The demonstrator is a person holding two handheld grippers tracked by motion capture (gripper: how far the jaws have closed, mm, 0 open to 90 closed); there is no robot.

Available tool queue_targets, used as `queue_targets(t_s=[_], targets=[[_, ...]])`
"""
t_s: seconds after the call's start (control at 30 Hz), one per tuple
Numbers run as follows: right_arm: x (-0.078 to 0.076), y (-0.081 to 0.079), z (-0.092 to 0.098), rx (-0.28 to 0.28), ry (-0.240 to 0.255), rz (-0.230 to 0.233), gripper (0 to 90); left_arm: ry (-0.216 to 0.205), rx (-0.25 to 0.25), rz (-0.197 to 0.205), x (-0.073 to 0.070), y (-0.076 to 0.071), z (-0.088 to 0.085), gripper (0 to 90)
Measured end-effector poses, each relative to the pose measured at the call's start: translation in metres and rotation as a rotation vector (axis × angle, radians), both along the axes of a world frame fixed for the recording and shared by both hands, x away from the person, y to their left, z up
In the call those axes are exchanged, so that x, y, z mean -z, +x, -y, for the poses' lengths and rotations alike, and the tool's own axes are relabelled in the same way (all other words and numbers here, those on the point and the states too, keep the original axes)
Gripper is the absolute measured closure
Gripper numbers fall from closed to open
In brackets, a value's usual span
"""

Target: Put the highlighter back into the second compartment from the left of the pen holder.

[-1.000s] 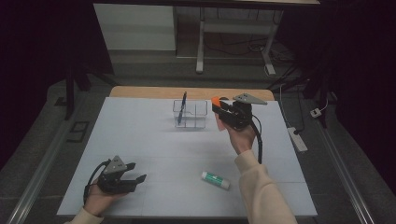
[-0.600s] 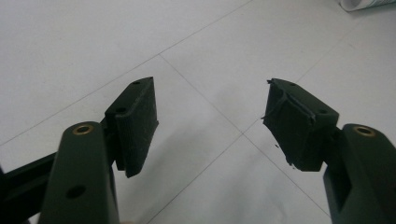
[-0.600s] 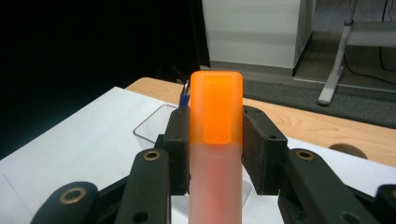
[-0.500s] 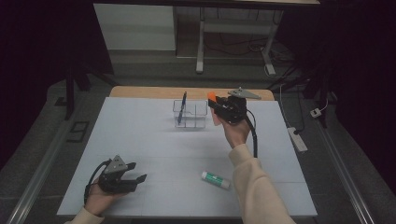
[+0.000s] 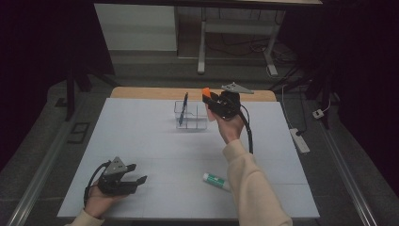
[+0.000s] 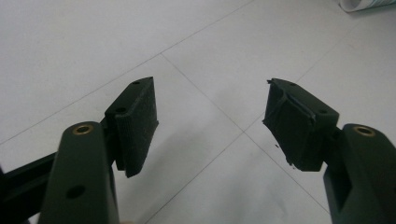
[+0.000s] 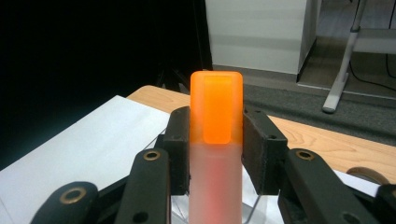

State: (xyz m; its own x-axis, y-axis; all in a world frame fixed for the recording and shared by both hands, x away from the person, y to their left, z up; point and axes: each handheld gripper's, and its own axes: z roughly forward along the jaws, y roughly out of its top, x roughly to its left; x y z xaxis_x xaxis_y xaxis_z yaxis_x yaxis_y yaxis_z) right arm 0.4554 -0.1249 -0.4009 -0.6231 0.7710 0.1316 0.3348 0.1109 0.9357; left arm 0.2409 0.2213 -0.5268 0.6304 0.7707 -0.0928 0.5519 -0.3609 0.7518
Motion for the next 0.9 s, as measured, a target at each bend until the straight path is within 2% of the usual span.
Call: queue_targets(t_s=[0.47, 0.9], targets=[[0.000, 0.010, -0.021, -0.020, 0.010, -0.005, 64.1, -0.004, -0.002, 0.000, 0.001, 0.000, -0.001, 34.1], [0.002, 0.020, -0.039, -0.010, 0.018, -0.008, 64.1, -0.009, -0.003, 0.001, 0.001, -0.001, -0.002, 34.0]])
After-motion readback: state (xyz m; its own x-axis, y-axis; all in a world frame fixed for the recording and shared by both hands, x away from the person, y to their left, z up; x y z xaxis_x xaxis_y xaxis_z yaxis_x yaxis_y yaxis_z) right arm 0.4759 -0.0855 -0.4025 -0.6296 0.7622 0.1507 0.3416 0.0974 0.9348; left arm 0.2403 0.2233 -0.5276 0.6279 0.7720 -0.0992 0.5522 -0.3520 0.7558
